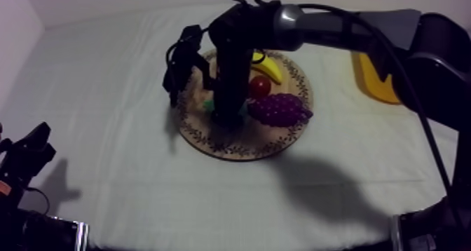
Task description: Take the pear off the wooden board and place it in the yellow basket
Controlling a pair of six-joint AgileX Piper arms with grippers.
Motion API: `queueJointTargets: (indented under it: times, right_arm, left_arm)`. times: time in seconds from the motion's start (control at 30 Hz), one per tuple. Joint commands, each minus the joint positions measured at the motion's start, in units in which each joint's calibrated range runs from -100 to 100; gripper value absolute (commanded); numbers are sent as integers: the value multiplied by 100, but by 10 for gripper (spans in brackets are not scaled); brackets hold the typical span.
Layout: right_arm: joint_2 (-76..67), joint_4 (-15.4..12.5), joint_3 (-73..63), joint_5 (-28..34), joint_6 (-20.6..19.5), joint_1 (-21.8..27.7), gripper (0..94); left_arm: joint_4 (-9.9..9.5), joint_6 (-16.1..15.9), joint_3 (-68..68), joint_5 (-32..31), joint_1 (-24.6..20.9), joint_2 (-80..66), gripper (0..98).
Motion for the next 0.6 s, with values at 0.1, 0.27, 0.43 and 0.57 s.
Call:
queueJointTargets:
  times: [0.1, 0.27, 0.43, 0.57]
  right_arm:
    - [28, 36, 16, -49, -37, -20, 476]
    - [23, 85, 85, -94, -77, -46, 402]
    - [-61, 133, 211, -158, -121, -58, 379]
    - [-281, 169, 272, -133, -140, -46, 374]
  left_arm:
    - [1, 0, -2, 1, 1, 2, 1]
    - [1, 0, -2, 1, 1, 2, 1]
    - [1, 0, -2, 1, 1, 2, 1]
    - [1, 0, -2, 1, 1, 2, 1]
